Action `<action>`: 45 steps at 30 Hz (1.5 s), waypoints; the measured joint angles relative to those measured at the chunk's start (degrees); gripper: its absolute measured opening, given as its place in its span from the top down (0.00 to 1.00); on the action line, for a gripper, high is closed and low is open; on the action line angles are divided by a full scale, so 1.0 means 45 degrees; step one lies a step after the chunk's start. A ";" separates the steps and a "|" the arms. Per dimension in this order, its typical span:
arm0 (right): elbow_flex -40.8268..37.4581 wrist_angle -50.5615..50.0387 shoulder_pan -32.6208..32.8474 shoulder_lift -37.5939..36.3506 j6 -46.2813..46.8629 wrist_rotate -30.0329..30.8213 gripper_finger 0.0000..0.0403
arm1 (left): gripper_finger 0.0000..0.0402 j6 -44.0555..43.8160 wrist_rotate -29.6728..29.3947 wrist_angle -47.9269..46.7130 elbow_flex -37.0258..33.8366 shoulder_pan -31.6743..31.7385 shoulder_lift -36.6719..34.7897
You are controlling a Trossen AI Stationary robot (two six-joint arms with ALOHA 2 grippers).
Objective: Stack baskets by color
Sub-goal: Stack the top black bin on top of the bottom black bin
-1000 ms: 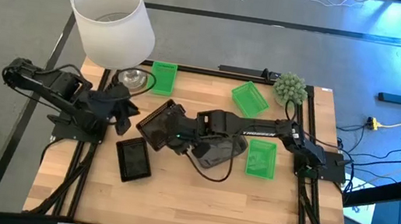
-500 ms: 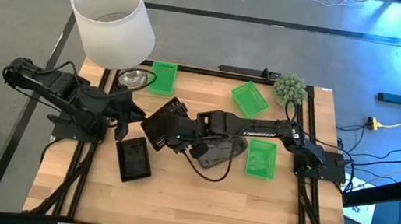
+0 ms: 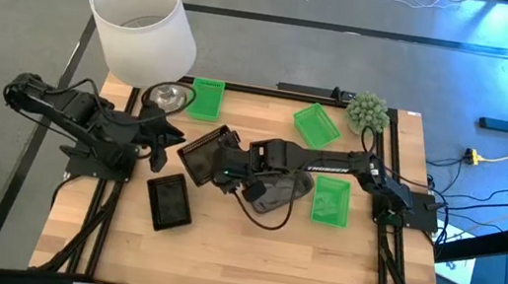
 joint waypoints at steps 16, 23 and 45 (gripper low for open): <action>-0.0510 0.0169 -0.0190 0.0015 0.0341 0.0014 1.00 | 0.83 0.0321 0.0230 0.0148 0.0000 0.0000 0.2100; -0.0510 0.0157 -0.0190 0.0015 0.0341 0.0014 1.00 | 0.83 0.1426 -0.0555 0.0147 0.0000 -0.0160 0.2843; -0.0510 0.0113 -0.0199 0.0015 0.0373 0.0000 1.00 | 0.83 0.1548 -0.3280 -0.0608 0.0189 -0.1172 0.2924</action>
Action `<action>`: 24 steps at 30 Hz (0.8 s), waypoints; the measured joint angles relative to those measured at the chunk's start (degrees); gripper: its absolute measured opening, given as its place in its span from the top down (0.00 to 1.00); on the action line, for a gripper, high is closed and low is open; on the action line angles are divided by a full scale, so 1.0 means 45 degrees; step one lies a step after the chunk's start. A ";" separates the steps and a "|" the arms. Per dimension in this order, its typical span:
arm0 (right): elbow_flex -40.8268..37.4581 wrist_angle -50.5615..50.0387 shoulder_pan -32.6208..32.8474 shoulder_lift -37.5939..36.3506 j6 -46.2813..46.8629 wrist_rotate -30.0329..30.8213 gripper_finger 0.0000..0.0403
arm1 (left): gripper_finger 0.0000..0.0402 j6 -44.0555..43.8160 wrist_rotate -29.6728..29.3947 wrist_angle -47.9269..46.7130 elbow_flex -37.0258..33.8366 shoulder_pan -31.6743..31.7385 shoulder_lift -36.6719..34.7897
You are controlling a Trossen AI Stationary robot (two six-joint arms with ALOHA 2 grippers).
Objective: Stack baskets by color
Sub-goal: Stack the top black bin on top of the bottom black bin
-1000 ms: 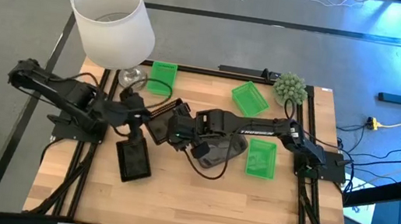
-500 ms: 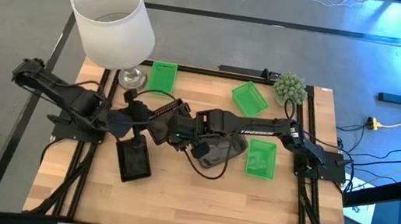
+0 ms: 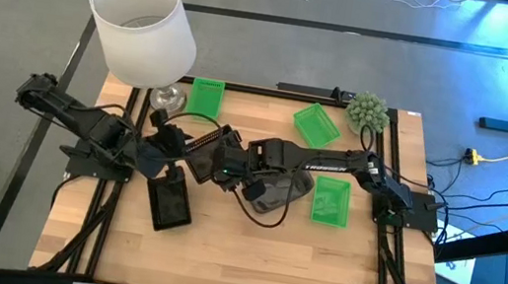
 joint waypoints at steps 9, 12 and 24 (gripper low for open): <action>0.0000 0.0054 0.0000 0.0000 -0.0033 0.0000 1.00 | 0.83 -0.1010 0.0297 -0.0631 0.0000 0.0123 0.0000; 0.0000 0.0067 0.0000 0.0000 -0.0033 0.0015 1.00 | 0.83 -0.1075 0.0541 -0.0637 0.0000 0.0123 0.0000; 0.0000 0.0072 0.0007 0.0000 -0.0094 0.0005 1.00 | 0.83 -0.1619 0.1003 -0.1153 0.0000 0.0157 0.0703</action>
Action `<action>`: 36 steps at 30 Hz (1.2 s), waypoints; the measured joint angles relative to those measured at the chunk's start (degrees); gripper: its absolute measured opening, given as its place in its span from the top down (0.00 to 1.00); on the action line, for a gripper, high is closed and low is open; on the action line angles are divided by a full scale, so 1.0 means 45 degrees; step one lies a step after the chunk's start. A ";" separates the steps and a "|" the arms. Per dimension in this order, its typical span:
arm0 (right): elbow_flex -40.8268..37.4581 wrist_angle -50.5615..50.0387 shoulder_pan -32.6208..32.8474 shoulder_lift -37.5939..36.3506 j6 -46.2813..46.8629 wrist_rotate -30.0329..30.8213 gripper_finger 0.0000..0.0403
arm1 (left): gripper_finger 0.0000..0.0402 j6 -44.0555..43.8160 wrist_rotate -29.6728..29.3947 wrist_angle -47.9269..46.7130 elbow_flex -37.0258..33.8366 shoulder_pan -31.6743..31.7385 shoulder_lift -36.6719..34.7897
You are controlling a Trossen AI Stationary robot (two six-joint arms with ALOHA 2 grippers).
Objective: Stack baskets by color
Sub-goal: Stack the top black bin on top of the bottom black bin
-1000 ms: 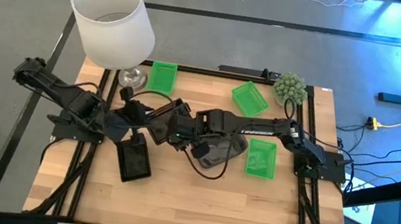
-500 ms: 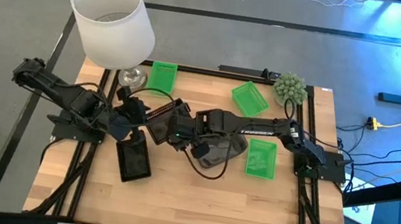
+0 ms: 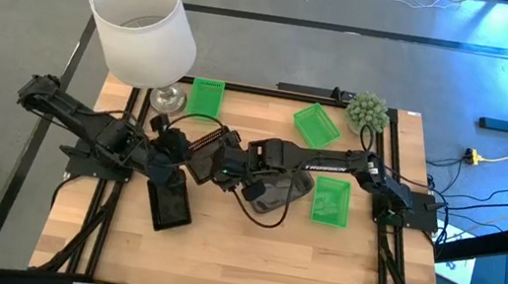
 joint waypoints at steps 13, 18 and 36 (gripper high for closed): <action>0.0000 -0.0085 0.0139 0.0007 -0.0137 -0.0068 1.00 | 0.91 -0.0315 0.0258 0.0042 0.0000 -0.0010 0.1227; 0.0000 0.0005 0.0223 0.0015 -0.0246 -0.0196 1.00 | 0.99 -0.0371 0.0444 0.0143 0.0000 -0.0005 0.1069; 0.0000 0.0499 0.0507 0.0015 -0.0287 -0.1205 0.88 | 1.00 -0.0289 0.1651 0.0031 0.0000 0.0000 0.0875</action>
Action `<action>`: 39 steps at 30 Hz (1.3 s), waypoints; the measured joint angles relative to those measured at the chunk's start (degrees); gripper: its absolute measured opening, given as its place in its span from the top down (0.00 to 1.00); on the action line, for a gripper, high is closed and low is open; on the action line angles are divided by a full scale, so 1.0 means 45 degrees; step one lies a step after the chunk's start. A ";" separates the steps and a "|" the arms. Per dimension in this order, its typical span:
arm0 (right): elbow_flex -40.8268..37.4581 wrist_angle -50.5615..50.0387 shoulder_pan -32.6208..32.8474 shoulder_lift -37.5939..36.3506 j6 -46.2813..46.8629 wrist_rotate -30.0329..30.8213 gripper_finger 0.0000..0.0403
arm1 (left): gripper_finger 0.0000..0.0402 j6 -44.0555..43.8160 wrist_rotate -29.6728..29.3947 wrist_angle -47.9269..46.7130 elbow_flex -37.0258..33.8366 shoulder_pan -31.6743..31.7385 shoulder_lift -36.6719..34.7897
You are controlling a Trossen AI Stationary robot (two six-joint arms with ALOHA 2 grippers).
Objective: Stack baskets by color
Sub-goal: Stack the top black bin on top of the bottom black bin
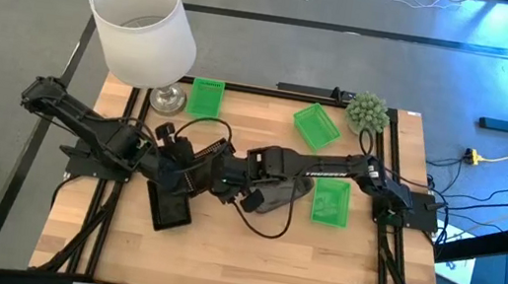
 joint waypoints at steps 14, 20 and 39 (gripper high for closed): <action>0.0010 -0.0018 0.0307 0.0000 0.0019 0.0091 0.81 | 1.00 -0.1279 0.1012 -0.0876 -0.0010 -0.0134 0.0000; 0.0012 -0.0013 0.0307 0.0000 0.0025 -0.0101 0.81 | 1.00 -0.3478 0.1029 -0.1452 -0.0010 -0.0816 -0.0204; 0.0494 0.0293 0.0750 -0.0696 0.0029 -0.0257 0.81 | 1.00 -1.2878 0.0783 -0.4382 -0.0015 -0.4193 -0.0348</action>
